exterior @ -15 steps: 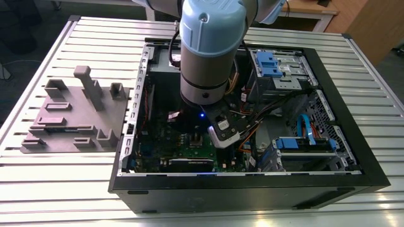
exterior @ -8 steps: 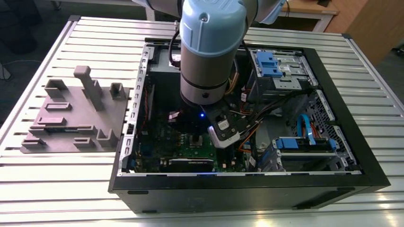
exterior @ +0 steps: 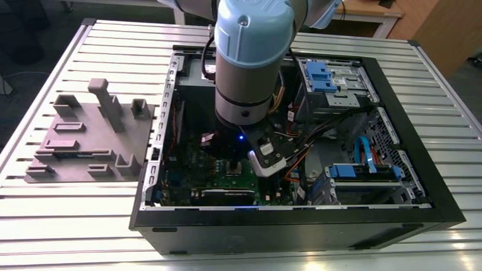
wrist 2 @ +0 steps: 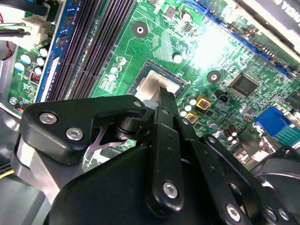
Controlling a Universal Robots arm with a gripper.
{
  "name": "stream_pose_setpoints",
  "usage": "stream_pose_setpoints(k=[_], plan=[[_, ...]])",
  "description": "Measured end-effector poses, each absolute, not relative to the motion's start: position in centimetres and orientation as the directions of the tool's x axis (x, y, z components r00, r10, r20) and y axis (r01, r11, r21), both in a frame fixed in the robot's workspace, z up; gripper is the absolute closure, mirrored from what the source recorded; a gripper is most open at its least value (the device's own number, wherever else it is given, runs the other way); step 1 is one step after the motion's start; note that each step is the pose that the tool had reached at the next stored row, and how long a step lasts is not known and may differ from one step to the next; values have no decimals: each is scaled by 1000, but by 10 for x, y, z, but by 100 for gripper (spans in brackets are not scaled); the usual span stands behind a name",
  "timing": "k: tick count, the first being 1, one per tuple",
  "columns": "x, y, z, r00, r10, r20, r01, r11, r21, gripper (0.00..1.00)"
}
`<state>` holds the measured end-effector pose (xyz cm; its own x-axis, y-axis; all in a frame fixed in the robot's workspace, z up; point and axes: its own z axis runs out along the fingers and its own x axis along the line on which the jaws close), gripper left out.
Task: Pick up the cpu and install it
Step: 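Close the cpu cover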
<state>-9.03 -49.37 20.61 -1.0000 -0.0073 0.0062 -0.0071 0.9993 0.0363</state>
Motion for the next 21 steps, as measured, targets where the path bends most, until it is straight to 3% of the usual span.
stream_pose_setpoints(k=[21], plan=[[-90,-494,227,-1000,-7,6,-7,999,36,90]])
